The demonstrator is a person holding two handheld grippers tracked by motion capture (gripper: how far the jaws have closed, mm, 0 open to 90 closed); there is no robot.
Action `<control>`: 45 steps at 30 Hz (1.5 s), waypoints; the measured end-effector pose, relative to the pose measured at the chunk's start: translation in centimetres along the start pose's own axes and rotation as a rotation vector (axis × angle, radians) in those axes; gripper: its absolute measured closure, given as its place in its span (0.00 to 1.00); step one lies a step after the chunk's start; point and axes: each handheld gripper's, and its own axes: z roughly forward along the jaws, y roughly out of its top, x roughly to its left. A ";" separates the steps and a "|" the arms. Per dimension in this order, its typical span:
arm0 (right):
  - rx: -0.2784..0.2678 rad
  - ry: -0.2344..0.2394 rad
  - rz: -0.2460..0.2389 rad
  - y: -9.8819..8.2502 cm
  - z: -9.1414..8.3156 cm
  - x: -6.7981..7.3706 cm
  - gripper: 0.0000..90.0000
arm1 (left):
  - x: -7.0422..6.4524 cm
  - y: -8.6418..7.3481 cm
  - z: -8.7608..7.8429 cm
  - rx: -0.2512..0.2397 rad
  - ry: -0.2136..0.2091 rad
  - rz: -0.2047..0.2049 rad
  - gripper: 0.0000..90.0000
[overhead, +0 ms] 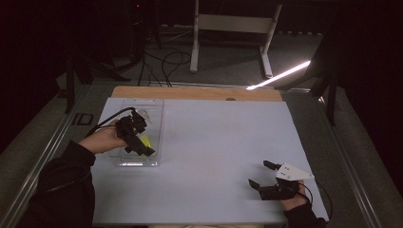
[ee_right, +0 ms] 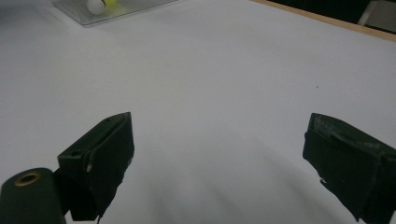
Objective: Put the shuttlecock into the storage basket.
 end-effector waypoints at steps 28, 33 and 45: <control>-0.001 0.005 0.003 0.0 -0.1 -0.1 0.10 | -3.4 4.7 1.1 -0.110 -0.044 0.108 0.00; -0.002 0.005 0.000 0.0 -0.1 0.0 0.10 | -4.1 5.3 1.6 -0.132 -0.059 0.119 0.00; -0.004 0.005 0.000 0.0 -0.1 -0.1 0.10 | -6.0 6.8 3.6 -0.202 -0.082 0.151 0.00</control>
